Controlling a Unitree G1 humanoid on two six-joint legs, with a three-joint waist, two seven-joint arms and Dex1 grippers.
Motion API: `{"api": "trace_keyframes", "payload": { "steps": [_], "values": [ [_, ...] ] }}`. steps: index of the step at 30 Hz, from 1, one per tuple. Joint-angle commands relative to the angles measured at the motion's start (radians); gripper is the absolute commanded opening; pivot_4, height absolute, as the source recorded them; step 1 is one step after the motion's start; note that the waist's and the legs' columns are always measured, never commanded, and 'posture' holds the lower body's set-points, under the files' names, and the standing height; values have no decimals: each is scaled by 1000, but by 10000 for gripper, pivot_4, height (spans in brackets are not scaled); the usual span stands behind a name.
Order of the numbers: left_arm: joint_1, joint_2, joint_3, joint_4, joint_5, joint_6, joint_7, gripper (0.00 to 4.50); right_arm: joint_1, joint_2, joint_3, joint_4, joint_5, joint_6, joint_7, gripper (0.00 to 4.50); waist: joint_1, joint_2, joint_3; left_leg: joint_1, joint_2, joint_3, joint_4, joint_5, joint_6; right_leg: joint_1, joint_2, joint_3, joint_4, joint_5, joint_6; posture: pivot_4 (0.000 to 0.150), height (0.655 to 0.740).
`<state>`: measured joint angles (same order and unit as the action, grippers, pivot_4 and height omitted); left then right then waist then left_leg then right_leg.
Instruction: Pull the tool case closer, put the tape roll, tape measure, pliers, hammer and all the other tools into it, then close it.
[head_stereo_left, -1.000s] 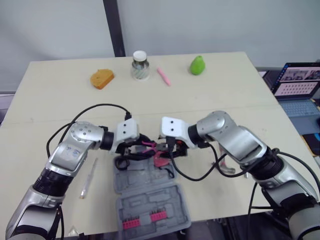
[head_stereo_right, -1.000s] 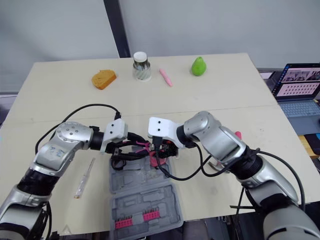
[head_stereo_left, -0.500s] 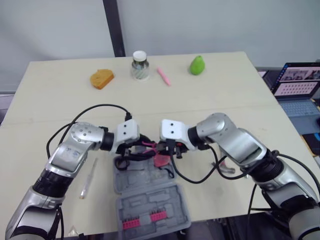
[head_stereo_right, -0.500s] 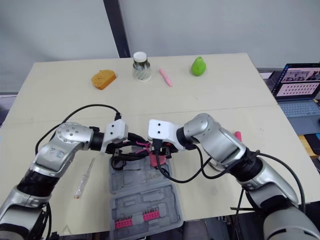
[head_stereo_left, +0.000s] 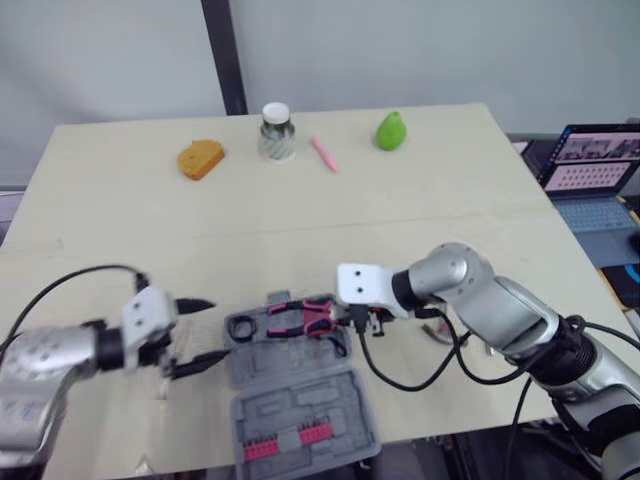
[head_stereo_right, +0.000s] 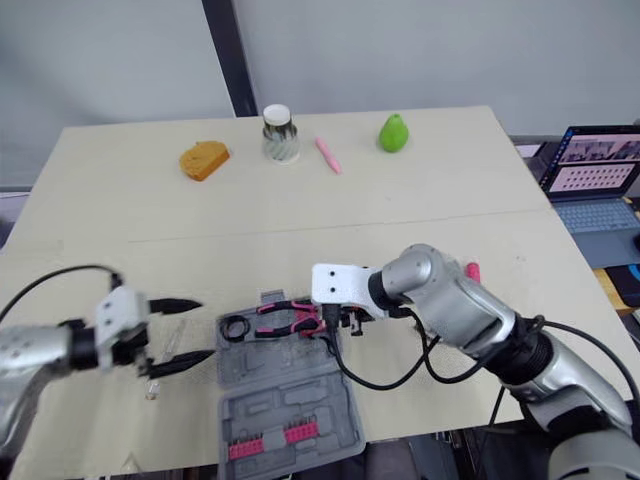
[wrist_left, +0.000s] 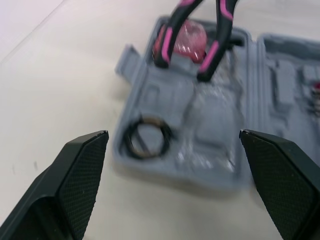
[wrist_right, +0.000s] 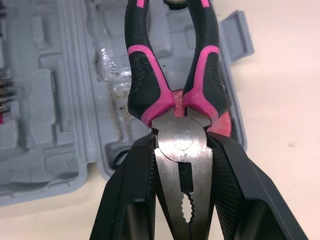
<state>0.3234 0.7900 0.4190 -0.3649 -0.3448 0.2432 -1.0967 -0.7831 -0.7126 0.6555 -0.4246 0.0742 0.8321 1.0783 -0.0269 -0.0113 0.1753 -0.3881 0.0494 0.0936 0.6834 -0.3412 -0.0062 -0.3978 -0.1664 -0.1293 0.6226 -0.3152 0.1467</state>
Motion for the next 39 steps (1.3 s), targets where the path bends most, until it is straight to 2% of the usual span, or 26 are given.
{"api": "trace_keyframes", "payload": {
  "steps": [1, 12, 39],
  "values": [
    [132, -27, 95, -50, -25, -95, -41, 45000, -39, 14, 22, -69, -17, 25, 15, 9833, 4, 0, 0, 0, 0, 0, 0, 0, 0, 0, 0, 0, 0, 0, 0, 1500, 7400],
    [335, -117, 118, -45, -12, -247, -32, 45000, -98, 139, 129, -74, -49, 115, -24, 9833, -2, 0, 0, 0, 0, 0, 0, -2, 0, 0, 0, 0, 0, 0, -1, 1500, 7400],
    [326, -101, 79, -69, -16, -231, 36, 45000, -78, 223, 217, 9, -112, 89, -70, 9833, -2, -1, 0, 0, 0, 0, 0, -2, 0, 0, 0, 0, 0, 0, -1, 1500, 7400]
  ]
}}
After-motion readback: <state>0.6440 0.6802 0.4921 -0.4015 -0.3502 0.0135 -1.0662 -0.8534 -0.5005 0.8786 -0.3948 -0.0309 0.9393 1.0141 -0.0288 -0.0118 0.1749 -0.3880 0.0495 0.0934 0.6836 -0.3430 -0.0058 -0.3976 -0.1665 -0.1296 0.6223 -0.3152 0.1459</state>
